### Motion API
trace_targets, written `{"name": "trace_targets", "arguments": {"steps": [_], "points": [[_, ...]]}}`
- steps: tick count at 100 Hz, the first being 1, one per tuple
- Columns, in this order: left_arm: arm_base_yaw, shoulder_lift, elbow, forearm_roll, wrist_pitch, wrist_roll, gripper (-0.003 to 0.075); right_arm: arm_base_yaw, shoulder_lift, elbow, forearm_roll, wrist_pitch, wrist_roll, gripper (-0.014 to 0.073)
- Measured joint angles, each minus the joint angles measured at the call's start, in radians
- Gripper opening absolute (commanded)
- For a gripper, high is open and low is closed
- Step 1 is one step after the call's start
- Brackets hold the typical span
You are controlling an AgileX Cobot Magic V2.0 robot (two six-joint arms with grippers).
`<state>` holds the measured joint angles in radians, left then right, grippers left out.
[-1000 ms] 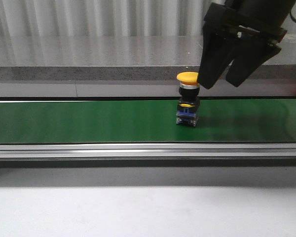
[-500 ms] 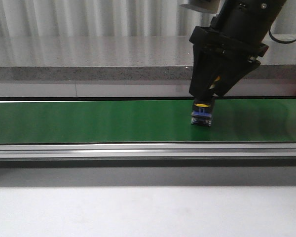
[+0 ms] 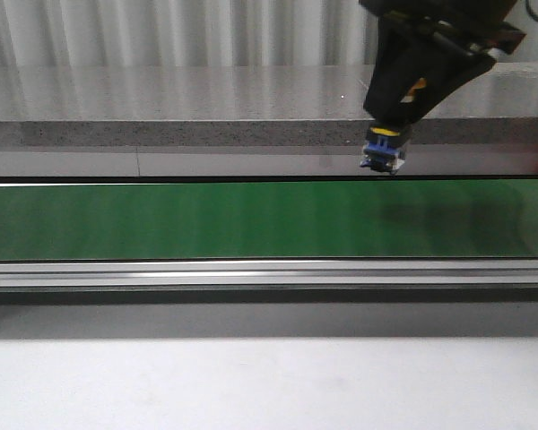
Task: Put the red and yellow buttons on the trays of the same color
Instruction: 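Lower the right gripper onto the arriving yellow button and grasp it, then lower the yellow button into the yellow tray and release it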
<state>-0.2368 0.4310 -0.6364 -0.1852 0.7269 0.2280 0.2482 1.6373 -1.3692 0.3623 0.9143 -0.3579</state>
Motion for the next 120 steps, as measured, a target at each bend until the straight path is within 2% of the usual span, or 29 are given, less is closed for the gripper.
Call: {"name": "trace_targets", "arguments": {"steps": [29,61,92,106,120], "points": [[0.000,0.000,0.000,0.000,0.000,0.000,-0.0021,-0.146,-0.159,0.132,0.001,-0.005,0.096,0.0162],[0.000,0.000,0.000,0.000,0.000,0.000,-0.0021,-0.423,-0.291,0.263,-0.012,-0.017,0.146,0.0162],[0.000,0.000,0.000,0.000,0.000,0.000,-0.0021,-0.705,-0.301,0.337,-0.028,-0.075,0.238,0.0162],[0.000,0.000,0.000,0.000,0.000,0.000,-0.0021,-0.792,-0.301,0.365,-0.028,-0.134,0.244,0.0162],[0.000,0.000,0.000,0.000,0.000,0.000,-0.0021,-0.836,-0.301,0.412,-0.028,-0.193,0.262,0.0162]]}}
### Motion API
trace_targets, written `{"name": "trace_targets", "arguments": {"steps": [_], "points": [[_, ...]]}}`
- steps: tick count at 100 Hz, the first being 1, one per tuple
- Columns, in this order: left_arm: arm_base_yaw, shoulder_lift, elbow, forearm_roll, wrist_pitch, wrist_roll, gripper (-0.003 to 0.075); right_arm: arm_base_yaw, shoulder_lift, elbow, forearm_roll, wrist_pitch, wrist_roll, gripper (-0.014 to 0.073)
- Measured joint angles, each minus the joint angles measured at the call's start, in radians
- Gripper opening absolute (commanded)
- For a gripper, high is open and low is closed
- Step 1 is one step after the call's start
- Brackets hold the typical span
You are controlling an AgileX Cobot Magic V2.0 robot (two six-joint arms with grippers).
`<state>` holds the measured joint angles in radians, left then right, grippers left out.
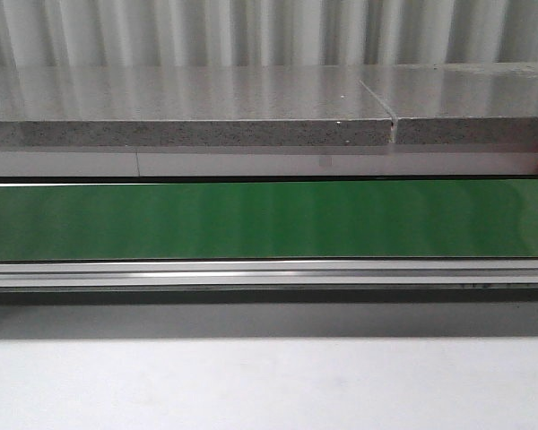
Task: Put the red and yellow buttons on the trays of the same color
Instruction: 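Lower the yellow button into the yellow tray and release it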
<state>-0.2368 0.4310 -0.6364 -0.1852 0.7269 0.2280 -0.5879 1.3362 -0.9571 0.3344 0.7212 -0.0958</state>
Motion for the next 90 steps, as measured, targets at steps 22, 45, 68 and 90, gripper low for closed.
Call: {"name": "trace_targets", "arguments": {"steps": [22,45,68,90], "points": [[0.000,0.000,0.000,0.000,0.000,0.000,-0.0021,-0.010,0.025,0.089,0.000,-0.171,0.028,0.0162],[0.000,0.000,0.000,0.000,0.000,0.000,-0.0021,-0.010,0.115,0.092,0.013,-0.210,0.037,0.0162],[0.000,0.000,0.000,0.000,0.000,0.000,-0.0021,-0.010,0.208,0.093,0.032,-0.235,0.037,0.0167],[0.000,0.000,0.000,0.000,0.000,0.000,-0.0021,-0.010,0.241,0.093,0.032,-0.251,0.037,0.0495]]}}
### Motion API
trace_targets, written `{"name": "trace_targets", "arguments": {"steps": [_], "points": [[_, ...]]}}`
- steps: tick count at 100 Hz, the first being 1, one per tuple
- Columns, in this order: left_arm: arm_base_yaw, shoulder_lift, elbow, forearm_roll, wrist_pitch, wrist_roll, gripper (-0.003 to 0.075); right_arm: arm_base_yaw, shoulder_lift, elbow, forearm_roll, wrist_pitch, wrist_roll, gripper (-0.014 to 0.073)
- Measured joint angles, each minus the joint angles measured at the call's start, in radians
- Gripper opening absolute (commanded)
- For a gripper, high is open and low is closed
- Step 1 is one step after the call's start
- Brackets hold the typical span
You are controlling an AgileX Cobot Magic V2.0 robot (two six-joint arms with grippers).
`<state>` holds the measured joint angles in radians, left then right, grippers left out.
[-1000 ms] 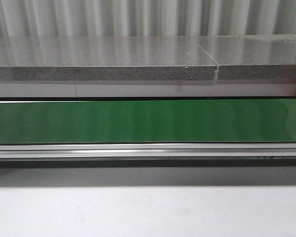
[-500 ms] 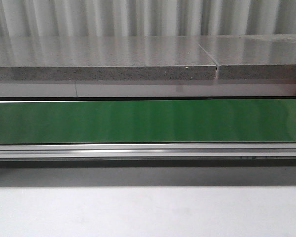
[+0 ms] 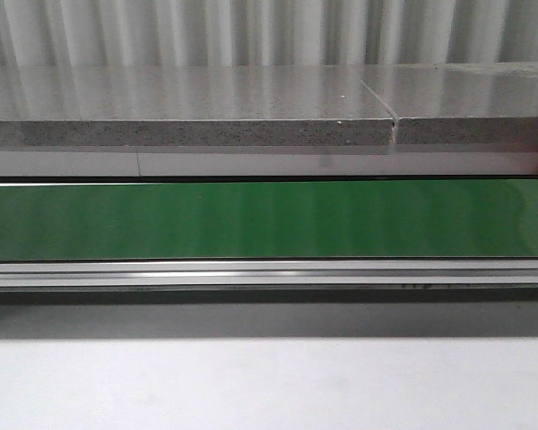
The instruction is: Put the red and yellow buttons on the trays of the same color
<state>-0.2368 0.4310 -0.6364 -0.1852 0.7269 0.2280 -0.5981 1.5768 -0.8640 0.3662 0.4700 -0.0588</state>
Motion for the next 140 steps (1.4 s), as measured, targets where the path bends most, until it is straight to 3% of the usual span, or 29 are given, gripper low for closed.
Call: {"name": "trace_targets", "arguments": {"steps": [10,43,52,70,79,87,119,140], "points": [[0.000,0.000,0.000,0.000,0.000,0.000,-0.0021,0.000,0.000,0.000,0.002,-0.006,0.000,0.0595],[0.000,0.000,0.000,0.000,0.000,0.001,-0.0021,0.000,-0.104,0.000,0.002,-0.008,-0.028,0.0584],[0.000,0.000,0.000,0.000,0.000,0.001,-0.0021,0.015,-0.172,0.000,0.002,-0.008,-0.046,0.0479],[0.000,0.000,0.000,0.000,0.000,0.001,-0.0021,0.105,-0.303,0.000,0.000,0.002,-0.083,0.0078],[0.000,0.000,0.000,0.000,0.000,0.001,-0.0021,0.176,-0.357,0.000,-0.002,0.020,-0.111,-0.0025],[0.000,0.000,0.000,0.000,0.000,0.001,-0.0021,0.254,-0.395,0.000,-0.004,0.035,-0.137,-0.0057],[0.000,0.000,0.000,0.000,0.000,0.001,-0.0021,0.552,-0.520,0.005,-0.052,0.083,-0.163,-0.0058],[0.000,0.000,0.000,0.000,0.000,0.001,-0.0021,0.679,-0.630,0.043,-0.123,0.086,-0.173,-0.0058]]}}
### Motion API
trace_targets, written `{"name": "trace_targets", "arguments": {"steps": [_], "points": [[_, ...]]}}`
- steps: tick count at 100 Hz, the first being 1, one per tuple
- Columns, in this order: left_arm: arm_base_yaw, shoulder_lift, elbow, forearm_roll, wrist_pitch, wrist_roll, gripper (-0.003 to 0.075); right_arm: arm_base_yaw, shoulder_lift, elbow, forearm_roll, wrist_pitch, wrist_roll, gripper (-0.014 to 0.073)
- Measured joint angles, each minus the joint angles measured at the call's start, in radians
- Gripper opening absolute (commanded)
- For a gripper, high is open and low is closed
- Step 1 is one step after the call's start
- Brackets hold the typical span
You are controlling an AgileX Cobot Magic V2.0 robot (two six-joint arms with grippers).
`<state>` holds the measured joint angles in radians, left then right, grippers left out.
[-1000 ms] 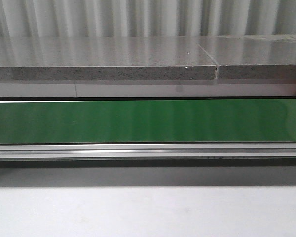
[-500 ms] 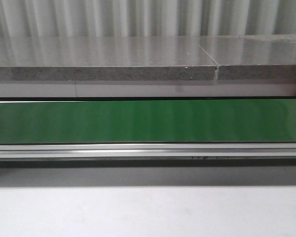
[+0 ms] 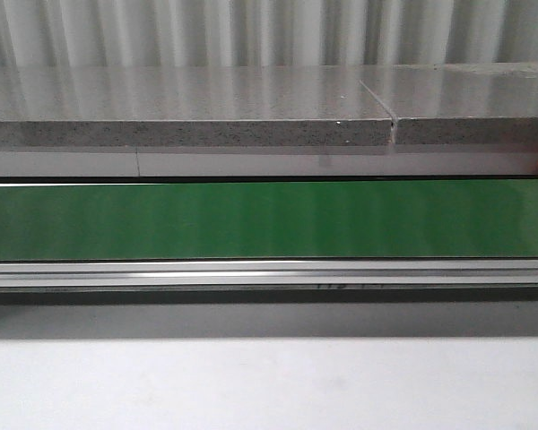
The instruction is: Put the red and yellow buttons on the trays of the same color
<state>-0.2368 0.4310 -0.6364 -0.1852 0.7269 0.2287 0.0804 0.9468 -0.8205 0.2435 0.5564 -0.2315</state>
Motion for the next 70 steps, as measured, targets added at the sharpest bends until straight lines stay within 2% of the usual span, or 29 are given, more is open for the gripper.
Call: {"name": "trace_targets", "arguments": {"steps": [17,51,70], "points": [[0.000,0.000,0.000,0.000,0.000,0.000,-0.0021,0.042,-0.111,0.064,-0.037,0.000,-0.012,-0.0058],[0.000,0.000,0.000,-0.001,0.000,0.000,-0.0021,0.046,-0.397,0.209,-0.043,0.021,-0.016,-0.0058],[0.000,0.000,0.000,-0.001,-0.017,0.000,-0.0021,0.046,-0.482,0.247,-0.043,0.039,-0.018,-0.0058]]}}
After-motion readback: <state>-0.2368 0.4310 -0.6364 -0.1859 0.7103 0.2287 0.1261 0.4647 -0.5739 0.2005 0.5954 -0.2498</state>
